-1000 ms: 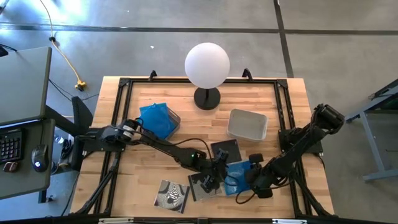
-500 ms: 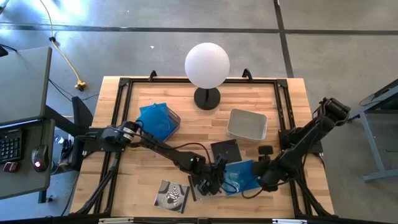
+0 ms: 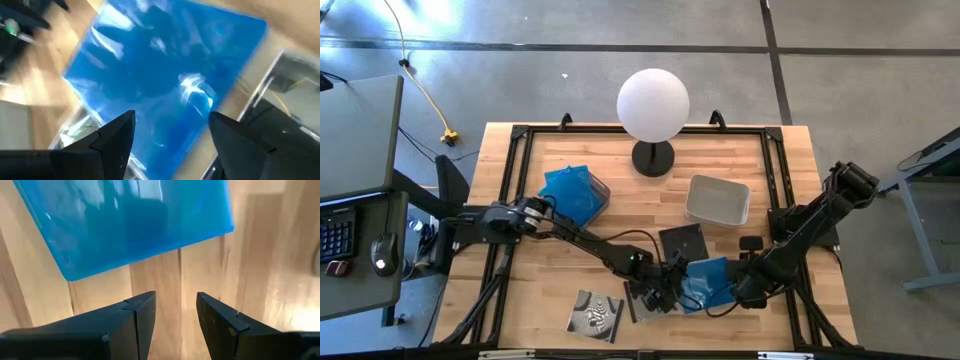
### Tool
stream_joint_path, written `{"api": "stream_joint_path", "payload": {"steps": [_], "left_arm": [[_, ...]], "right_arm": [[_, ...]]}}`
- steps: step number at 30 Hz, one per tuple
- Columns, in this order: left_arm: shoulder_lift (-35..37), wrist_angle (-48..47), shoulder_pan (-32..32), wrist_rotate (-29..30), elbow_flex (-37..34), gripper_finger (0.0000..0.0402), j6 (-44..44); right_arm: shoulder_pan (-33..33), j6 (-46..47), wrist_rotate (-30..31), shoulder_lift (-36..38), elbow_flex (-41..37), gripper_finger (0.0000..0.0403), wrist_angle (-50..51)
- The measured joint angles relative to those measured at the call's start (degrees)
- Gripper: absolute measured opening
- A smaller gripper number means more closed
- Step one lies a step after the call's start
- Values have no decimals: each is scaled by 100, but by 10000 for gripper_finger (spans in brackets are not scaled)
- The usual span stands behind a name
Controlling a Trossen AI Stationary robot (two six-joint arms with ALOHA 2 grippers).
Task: Pick & place jewel cases by type
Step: Put the blue cd case into the black bin
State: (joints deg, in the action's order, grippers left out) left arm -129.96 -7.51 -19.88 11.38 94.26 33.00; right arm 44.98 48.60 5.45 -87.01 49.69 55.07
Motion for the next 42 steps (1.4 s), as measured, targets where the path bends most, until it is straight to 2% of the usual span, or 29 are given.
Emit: {"api": "stream_joint_path", "payload": {"steps": [5,9,13,17,20,26,32,34,38,42], "left_arm": [[-4,-29,50,-13,-10,252,131],[-4,-109,79,279,-2,252,365],[-30,-797,66,543,414,252,755],[-12,-1183,76,438,794,252,1017],[-21,-1560,48,370,992,252,1655],[-126,-1484,-21,156,1082,252,2940],[-364,-1426,7,379,1072,252,3058],[-463,-1141,4,541,1092,252,3182],[-489,-846,-2,517,1081,252,3371],[-491,-954,56,422,1073,252,3417]], "right_arm": [[-1,-156,-262,-377,0,138,-3],[1,-247,-470,-644,0,138,-5],[1,-275,-491,-745,0,138,-25],[1,-321,-480,-747,0,138,-28],[-1,-399,-459,-747,0,138,-28],[1,-385,-290,-747,0,138,-30],[1,-378,-260,-747,0,138,-108],[1,-369,-260,-747,0,138,-112],[1,-349,-270,-747,0,138,-196],[1,-357,-352,-747,-1,138,-541]]}}
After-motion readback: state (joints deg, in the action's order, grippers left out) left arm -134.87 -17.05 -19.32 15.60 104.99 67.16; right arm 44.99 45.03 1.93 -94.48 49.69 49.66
